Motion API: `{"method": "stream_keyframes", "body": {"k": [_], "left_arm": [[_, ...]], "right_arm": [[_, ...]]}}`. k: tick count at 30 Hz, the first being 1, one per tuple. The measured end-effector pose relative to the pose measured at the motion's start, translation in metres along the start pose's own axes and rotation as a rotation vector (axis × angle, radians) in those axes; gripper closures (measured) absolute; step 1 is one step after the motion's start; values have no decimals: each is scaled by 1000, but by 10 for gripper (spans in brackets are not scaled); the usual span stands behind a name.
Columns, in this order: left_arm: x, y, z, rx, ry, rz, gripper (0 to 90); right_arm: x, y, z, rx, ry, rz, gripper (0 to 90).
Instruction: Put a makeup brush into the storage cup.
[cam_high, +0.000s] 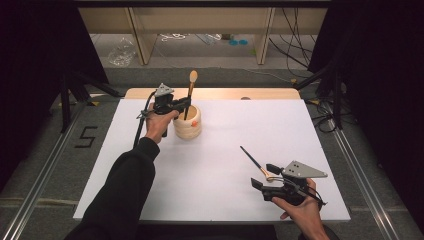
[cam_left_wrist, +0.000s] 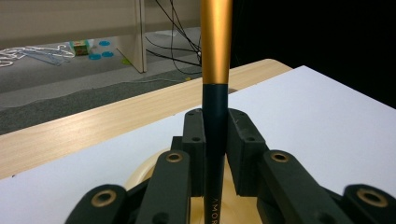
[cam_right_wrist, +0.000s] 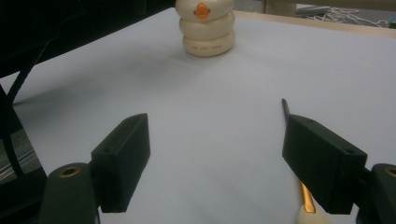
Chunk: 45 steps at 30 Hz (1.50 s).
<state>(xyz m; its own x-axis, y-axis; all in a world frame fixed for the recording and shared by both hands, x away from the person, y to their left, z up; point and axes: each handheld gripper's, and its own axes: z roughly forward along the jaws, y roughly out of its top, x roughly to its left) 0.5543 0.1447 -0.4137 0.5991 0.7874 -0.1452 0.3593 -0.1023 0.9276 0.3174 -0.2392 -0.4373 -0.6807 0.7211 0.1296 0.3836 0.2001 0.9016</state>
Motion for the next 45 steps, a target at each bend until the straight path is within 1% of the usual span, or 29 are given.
{"method": "stream_keyframes", "body": {"k": [1, 2, 3, 4, 6, 7, 8, 10, 11, 12, 15, 17, 18, 19, 20, 24, 26, 27, 28, 30, 32, 33, 35, 38, 40, 41, 42, 43, 45], "left_arm": [[0, -1, 0, 2, 0, -8, 782], [1, -1, 0, 4, 1, -1, 782], [1, -2, 0, 4, 2, -4, 782], [2, -3, 0, 4, -1, -3, 782], [2, -4, 0, 9, -1, -2, 782], [1, -6, 1, 9, -2, -9, 782], [1, -7, 1, 12, -1, -3, 782], [2, -9, 2, 14, -1, -11, 782], [2, -10, 2, 17, 1, -4, 782], [2, -11, 2, 18, -2, -16, 782], [2, -14, 2, 24, -5, -17, 781], [2, -15, 2, 30, -1, -11, 781], [2, -16, 2, 37, 0, 0, 781], [3, -17, 2, 42, 1, 3, 780], [2, -18, 2, 42, -3, -7, 780], [1, -22, 3, 71, -8, 11, 770], [1, -24, 2, 70, -4, 16, 741], [1, -24, 2, 64, -3, 5, 714], [1, -23, 1, 61, -6, 9, 686], [0, -22, -1, 61, -10, 30, 680], [-1, -21, -2, 60, -13, 28, 665], [-1, -21, -3, 60, -9, 33, 655], [-1, -20, -4, 63, -6, 33, 633], [-2, -19, -5, 72, -3, 42, 587], [-2, -19, -6, 74, 5, 36, 557], [-2, -18, -7, 75, 5, 44, 545], [-3, -18, -8, 77, 6, 34, 524], [-3, -17, -9, 82, 4, 46, 496], [-5, -15, -12, 79, 4, 29, 422]], "right_arm": [[0, 0, 0, -4, -4, -6, 243], [0, 0, 0, -3, -3, -6, 243], [0, 0, 0, -3, -3, -6, 243], [1, 0, 0, 9, 9, 15, 243], [1, 0, 0, 9, 9, 14, 243], [1, 0, 0, 9, 11, 15, 243], [1, 0, 0, 9, 11, 14, 243], [1, 0, 0, 9, 9, 14, 243], [1, 0, 0, 9, 9, 14, 243], [1, 0, 0, 9, 9, 13, 242], [1, 0, 0, 9, 11, 13, 243], [1, 0, 0, 9, 11, 13, 242], [1, 0, 0, 9, 11, 13, 243], [1, 0, 0, 9, 11, 13, 243], [1, 0, 0, 10, 11, 12, 242], [1, 0, 0, 10, 10, 13, 243], [1, 0, 0, 8, 11, 13, 243], [1, 0, 0, 10, 11, 12, 243], [1, 0, 0, 11, 11, 12, 243], [1, 0, 0, 11, 11, 10, 243], [0, 0, 1, -2, -1, -7, 243], [0, 0, 1, -2, -1, -7, 243], [1, 0, 0, 12, 11, 13, 243], [1, 0, 0, 10, 10, 12, 243], [1, 0, 0, 10, 10, 12, 243], [1, 0, 0, 10, 9, 12, 243], [1, 0, 0, 10, 10, 12, 243], [1, 0, 0, 10, 9, 12, 243], [1, 0, 0, 10, 9, 12, 243]]}}
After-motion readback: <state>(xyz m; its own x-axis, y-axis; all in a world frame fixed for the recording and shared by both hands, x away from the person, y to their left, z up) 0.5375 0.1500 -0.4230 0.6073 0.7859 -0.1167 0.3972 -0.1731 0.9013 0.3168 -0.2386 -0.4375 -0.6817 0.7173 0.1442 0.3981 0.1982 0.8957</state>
